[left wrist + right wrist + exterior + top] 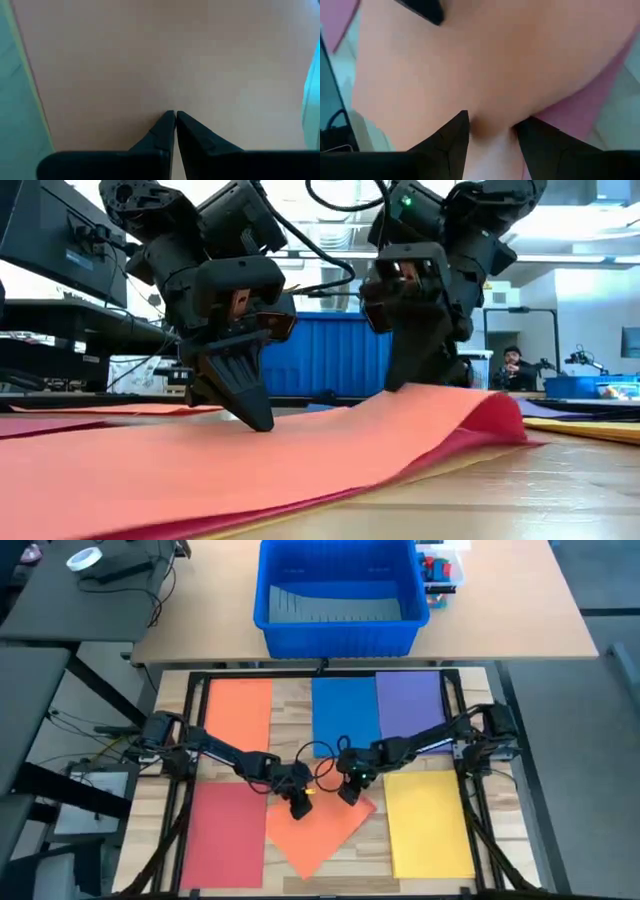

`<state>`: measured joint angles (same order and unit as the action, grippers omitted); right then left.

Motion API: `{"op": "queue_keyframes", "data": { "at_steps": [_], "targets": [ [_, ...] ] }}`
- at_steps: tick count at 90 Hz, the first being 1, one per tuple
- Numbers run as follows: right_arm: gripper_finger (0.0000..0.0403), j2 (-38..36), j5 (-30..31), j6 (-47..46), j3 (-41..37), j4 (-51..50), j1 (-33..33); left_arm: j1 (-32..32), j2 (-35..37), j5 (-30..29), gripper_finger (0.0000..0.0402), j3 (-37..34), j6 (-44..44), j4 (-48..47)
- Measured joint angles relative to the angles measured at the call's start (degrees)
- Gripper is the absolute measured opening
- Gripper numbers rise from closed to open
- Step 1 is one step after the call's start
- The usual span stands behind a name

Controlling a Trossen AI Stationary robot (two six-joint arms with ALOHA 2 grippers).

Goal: Organize paper
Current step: Stack the orange paper on top of the other orange paper

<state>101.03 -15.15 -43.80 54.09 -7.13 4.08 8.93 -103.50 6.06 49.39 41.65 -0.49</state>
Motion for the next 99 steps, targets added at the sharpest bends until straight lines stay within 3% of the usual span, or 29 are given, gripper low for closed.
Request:
{"op": "queue_keyframes", "data": {
  "at_steps": [22, 54, 66, 75, 88, 99],
  "targets": [
    [0.0152, -2.6, -3.7, -1.0, 0.0, 6.4, -0.9, 0.0, 0.0, -0.1, 0.0006, 0.0, 0.2, 0.0],
    [0.0152, 4.1, -2.1, -8.6, 0.0, 4.8, -0.4, 0.0, 0.0, -0.1, 0.0006, 0.0, 0.2, 0.1],
    [0.0148, 4.1, -4.5, -7.0, 0.1, 11.5, -0.4, 0.0, 0.0, -0.1, 0.0006, 0.0, 0.5, 0.2],
    [0.0119, 4.0, -5.5, -7.2, 0.1, 13.5, -0.5, 0.0, 0.0, -0.1, 0.0006, 0.0, 0.5, 0.3],
    [0.0018, 3.2, -5.9, -3.3, 0.0, 12.0, -0.5, -0.1, 1.3, 2.6, 0.0006, -0.1, -0.5, -0.4],
    [0.0005, -0.5, -6.2, 0.7, 0.8, 6.1, -1.8, -0.1, 5.9, 5.2, 0.0006, 1.5, -0.7, -8.0]
  ]
}}
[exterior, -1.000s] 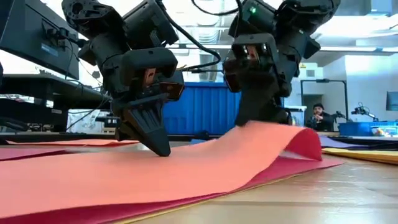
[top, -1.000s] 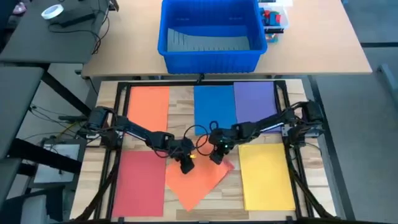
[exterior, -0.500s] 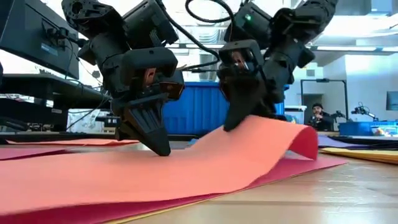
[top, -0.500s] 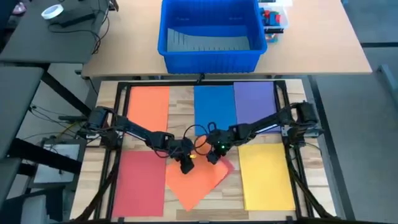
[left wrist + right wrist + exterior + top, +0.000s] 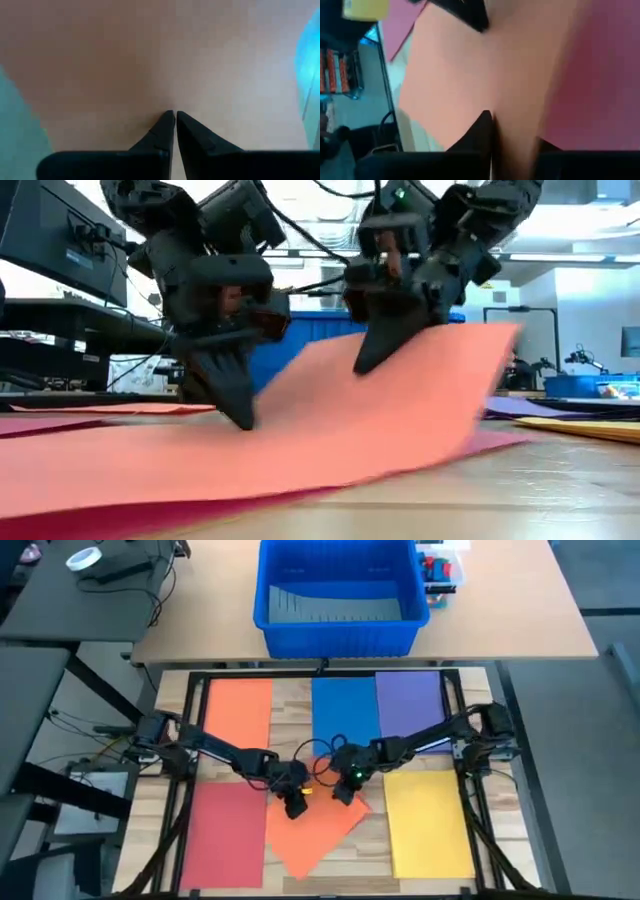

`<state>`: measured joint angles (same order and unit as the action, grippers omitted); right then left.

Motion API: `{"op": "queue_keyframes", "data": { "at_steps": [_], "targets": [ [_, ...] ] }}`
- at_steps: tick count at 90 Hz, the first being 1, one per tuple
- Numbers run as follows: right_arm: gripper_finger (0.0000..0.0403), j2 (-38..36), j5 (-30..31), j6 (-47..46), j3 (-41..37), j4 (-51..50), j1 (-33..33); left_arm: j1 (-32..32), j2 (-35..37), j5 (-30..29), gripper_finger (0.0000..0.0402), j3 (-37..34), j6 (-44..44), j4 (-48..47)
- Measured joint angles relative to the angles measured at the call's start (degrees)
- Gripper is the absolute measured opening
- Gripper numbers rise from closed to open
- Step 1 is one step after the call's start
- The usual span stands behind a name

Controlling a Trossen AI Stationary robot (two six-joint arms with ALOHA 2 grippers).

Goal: Organize paper
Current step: Stack the orange paper on top of the other orange paper

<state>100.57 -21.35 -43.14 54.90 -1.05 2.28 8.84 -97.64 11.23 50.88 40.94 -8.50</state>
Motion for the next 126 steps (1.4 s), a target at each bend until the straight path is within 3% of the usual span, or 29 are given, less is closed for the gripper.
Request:
{"op": "queue_keyframes", "data": {
  "at_steps": [17, 36, 51, 63, 78, 94, 108, 126],
  "targets": [
    [0.0000, -6.1, -0.1, 9.2, 4.9, -10.6, -5.0, -0.2, 11.6, 0.0, 0.0006, 5.7, -8.6, -15.6],
    [0.0000, -6.5, -2.6, 16.9, 15.3, -19.8, -12.9, -3.8, 24.8, -2.1, 0.0006, 10.5, -16.9, -36.8],
    [0.0000, -5.6, -2.8, 17.5, 24.4, -21.2, -21.1, -9.5, 34.9, -5.2, 0.0006, 11.3, -22.4, -50.4],
    [0.0000, -4.8, -2.8, 14.1, 28.7, -14.7, -26.8, -14.5, 41.7, -6.0, 0.0006, 10.5, -28.4, -52.8],
    [0.0000, 3.8, -2.8, 8.4, 34.7, -8.8, -28.6, -20.4, 47.3, -7.0, 0.0006, 9.7, -36.4, -52.9],
    [0.0000, 16.5, -4.2, 4.1, 47.1, -6.4, -27.7, -24.6, 50.8, -11.3, 0.0006, 9.7, -43.0, -55.9],
    [0.0000, 25.7, -12.9, 5.5, 60.0, -12.2, -27.8, -27.6, 53.0, -13.0, 0.0006, 9.7, -43.5, -57.7],
    [0.0000, 37.1, -13.9, 12.8, 74.6, -17.4, -27.8, -29.5, 53.5, -18.2, 0.0006, 9.7, -43.4, -57.6]
  ]
}}
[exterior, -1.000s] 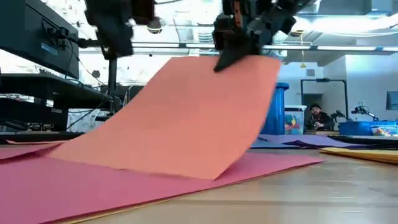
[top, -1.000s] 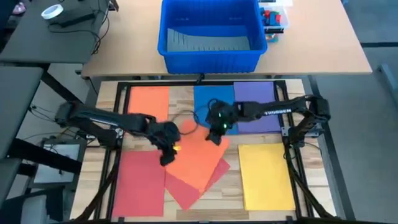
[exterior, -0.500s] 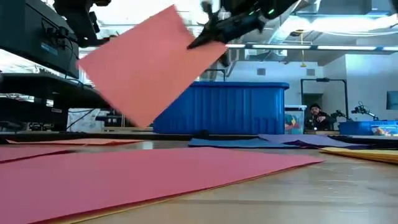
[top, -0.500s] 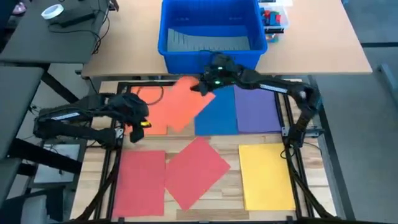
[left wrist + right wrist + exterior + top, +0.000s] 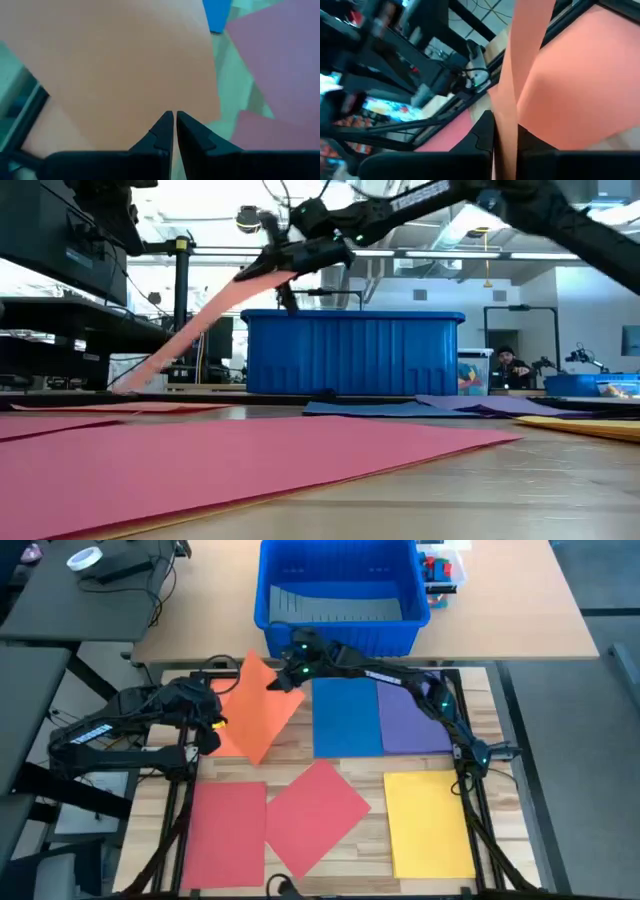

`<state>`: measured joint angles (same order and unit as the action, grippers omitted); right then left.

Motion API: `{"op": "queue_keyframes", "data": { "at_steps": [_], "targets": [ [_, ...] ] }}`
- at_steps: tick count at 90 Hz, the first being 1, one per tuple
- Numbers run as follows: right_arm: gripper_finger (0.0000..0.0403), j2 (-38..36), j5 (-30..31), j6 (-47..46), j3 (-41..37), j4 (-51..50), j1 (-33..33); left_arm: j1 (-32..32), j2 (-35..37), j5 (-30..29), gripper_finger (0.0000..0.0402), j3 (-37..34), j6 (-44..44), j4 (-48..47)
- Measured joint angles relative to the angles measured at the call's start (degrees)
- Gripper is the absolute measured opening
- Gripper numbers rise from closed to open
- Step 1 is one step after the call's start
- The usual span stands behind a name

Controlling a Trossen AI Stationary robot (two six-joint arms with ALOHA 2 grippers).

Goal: Organize paper
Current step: Stack the orange paper on top of the other orange paper

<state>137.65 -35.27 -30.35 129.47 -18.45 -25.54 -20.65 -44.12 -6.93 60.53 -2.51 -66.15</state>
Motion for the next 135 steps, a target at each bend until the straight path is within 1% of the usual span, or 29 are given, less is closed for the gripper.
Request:
{"op": "queue_keyframes", "data": {
  "at_steps": [9, 16, 30, 41, 46, 51, 66, 76, 88, 101, 108, 118, 135],
  "targets": [
    [0.0000, 5.8, -0.8, 5.2, 5.6, -0.7, 0.0, -0.6, -0.1, -0.3, 0.0006, 0.0, -0.7, 0.0],
    [0.0000, 7.2, -1.2, 8.4, 4.4, 3.2, 0.0, -0.7, -0.1, -0.3, 0.0006, 0.0, -0.5, -0.5],
    [0.0000, 8.7, -0.9, 20.7, 4.3, 2.1, 0.5, -0.7, -0.1, -0.3, 0.0006, 0.0, 1.3, -2.9],
    [0.0000, 8.9, -0.8, 22.9, 4.3, -2.5, 0.8, -0.6, -0.1, -0.3, 0.0006, 0.0, 2.2, -3.3],
    [0.0000, 8.8, -0.9, 24.1, 4.3, -4.6, 0.8, -0.6, -0.4, -1.2, 0.0006, 0.0, 2.4, -2.6],
    [0.0000, 8.5, -1.4, 25.2, 4.3, -7.0, 0.7, -0.6, -0.7, -2.6, 0.0006, 0.0, 3.4, -0.8],
    [0.0000, 5.1, -3.5, 31.5, 4.9, -17.1, 0.7, -2.7, -3.2, -2.5, 0.0010, 0.0, 6.7, 6.8],
    [0.0000, 1.4, -3.8, 37.0, 5.0, -23.2, 0.8, -5.4, -6.1, 0.2, 0.0031, 1.1, 9.7, 8.2],
    [0.0000, -2.3, -3.8, 41.0, 5.0, -26.3, 0.7, -10.2, -9.6, 6.4, 0.0072, 1.9, 10.7, 8.4],
    [0.0000, -5.6, -3.9, 42.9, 5.1, -29.3, 0.4, -16.0, -12.1, 15.7, 0.0118, 1.8, 6.7, 8.5],
    [0.0000, -6.4, -3.8, 42.9, 5.1, -30.2, 0.2, -18.6, -12.1, 19.1, 0.0134, 1.8, 4.3, 8.6],
    [0.0000, -6.9, -3.7, 43.0, 5.1, -30.5, 0.2, -21.0, -12.1, 20.2, 0.0145, 1.9, 0.2, 9.0],
    [0.0000, -7.3, -3.7, 43.1, 5.1, -30.7, 0.3, -23.1, -12.1, 21.1, 0.0143, 1.9, -5.9, 12.5]
  ]
}}
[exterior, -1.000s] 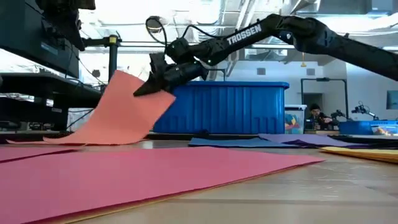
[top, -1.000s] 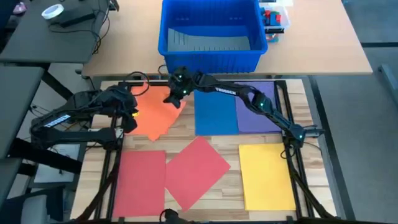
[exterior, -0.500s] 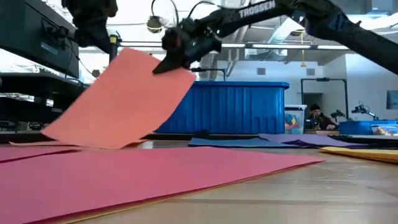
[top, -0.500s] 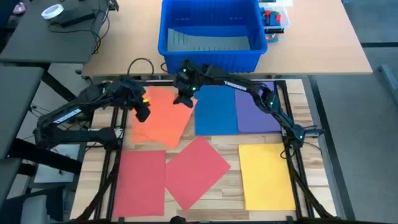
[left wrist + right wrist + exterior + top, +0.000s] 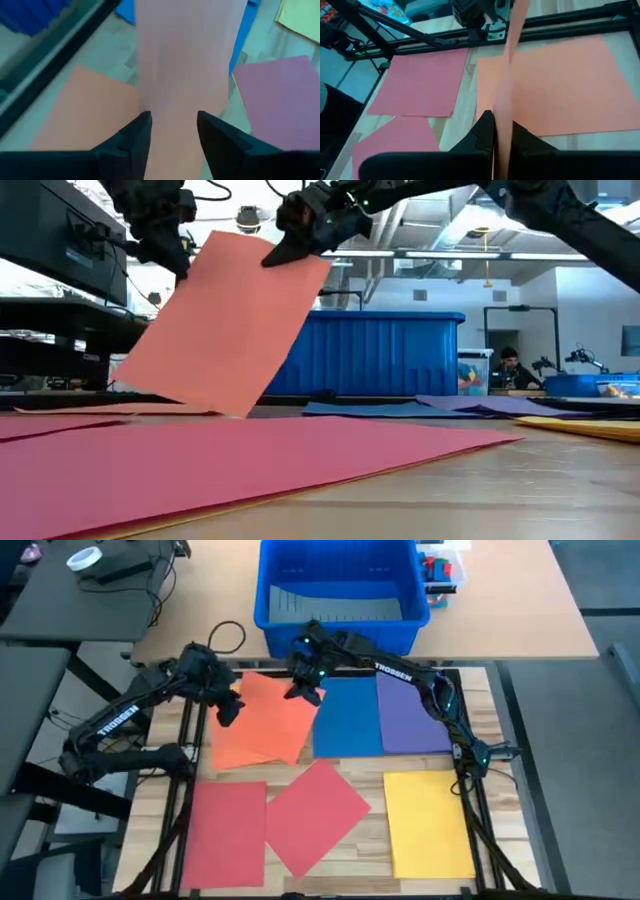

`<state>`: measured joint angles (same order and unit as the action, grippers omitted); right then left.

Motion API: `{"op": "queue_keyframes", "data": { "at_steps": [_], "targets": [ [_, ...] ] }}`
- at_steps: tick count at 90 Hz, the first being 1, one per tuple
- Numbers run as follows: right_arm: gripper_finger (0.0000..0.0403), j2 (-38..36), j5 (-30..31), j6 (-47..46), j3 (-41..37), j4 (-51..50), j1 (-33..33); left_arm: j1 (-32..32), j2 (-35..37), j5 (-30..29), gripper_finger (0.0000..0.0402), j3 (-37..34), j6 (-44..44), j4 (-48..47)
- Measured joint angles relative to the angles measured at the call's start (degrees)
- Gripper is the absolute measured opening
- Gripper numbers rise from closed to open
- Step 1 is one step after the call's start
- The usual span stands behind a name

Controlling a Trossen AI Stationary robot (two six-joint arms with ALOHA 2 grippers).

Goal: Organize paper
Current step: Stack the orange paper on top of the other orange paper

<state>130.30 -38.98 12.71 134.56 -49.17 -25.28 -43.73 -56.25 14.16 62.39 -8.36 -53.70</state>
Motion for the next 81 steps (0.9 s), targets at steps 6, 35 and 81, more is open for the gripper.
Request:
{"op": "queue_keyframes", "data": {
  "at_steps": [6, 35, 81],
  "targets": [
    [0.0000, 0.1, 0.0, 0.0, 0.0, -0.1, 0.1, -0.3, 0.0, 0.3, 0.0142, 0.0, -1.9, 1.3],
    [0.0000, -1.4, 0.3, 1.9, -0.1, -0.2, 1.3, -1.0, -2.1, -3.3, 0.0142, 0.0, -8.5, 2.6],
    [0.0000, -2.4, 1.8, 1.4, 0.0, 0.2, 1.2, -1.7, -1.6, 7.3, 0.0141, -1.8, -5.0, 5.8]
  ]
}}
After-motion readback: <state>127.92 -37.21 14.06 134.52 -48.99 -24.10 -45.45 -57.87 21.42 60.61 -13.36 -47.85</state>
